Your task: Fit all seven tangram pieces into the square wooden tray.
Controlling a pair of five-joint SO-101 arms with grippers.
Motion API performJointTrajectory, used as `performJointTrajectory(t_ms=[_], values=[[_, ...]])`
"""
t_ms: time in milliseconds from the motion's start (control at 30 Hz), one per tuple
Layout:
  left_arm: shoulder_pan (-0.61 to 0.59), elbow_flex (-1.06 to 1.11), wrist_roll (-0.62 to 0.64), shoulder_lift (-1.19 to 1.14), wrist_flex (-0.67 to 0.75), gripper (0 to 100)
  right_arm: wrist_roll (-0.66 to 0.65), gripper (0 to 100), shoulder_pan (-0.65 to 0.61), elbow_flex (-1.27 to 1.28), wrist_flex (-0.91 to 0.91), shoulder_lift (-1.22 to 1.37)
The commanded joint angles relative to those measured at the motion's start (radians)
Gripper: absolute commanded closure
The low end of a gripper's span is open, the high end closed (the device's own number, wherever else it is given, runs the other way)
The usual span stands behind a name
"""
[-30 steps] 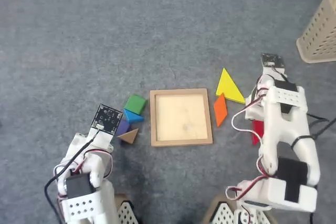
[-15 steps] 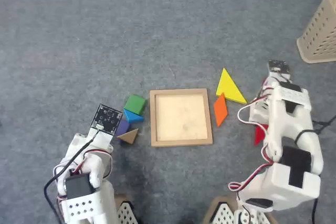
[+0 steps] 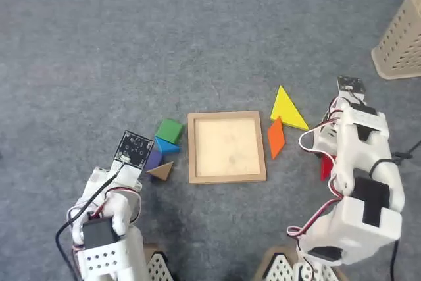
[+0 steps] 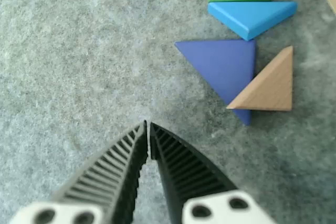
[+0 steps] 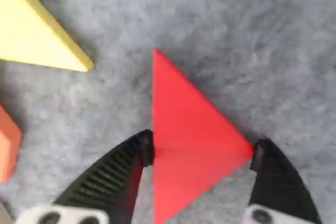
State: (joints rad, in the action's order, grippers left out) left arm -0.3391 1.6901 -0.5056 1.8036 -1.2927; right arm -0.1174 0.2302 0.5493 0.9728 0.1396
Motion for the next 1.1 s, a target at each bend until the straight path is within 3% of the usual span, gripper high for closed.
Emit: performJointTrajectory(t_ms=[0, 100, 567, 667, 1067], values=[[-0.005, -0.004, -0.009, 0.012, -0.003, 99, 0.008, 82.0, -0.001, -0.043, -0.035, 0.016], [-0.005, -0.004, -0.009, 0.012, -0.003, 99, 0.009, 87.9, -0.001, -0.051, -0.031, 0.016], [-0.005, -0.004, -0.009, 0.012, -0.003, 99, 0.014, 89.4, -0.018, -0.11, 0.045, 0.015], [-0.005, -0.004, -0.009, 0.012, -0.003, 99, 0.014, 95.4, -0.018, -0.11, 0.045, 0.002], [-0.005, -0.004, -0.009, 0.012, -0.003, 99, 0.014, 99.1, -0.088, 0.071, 0.042, -0.305]])
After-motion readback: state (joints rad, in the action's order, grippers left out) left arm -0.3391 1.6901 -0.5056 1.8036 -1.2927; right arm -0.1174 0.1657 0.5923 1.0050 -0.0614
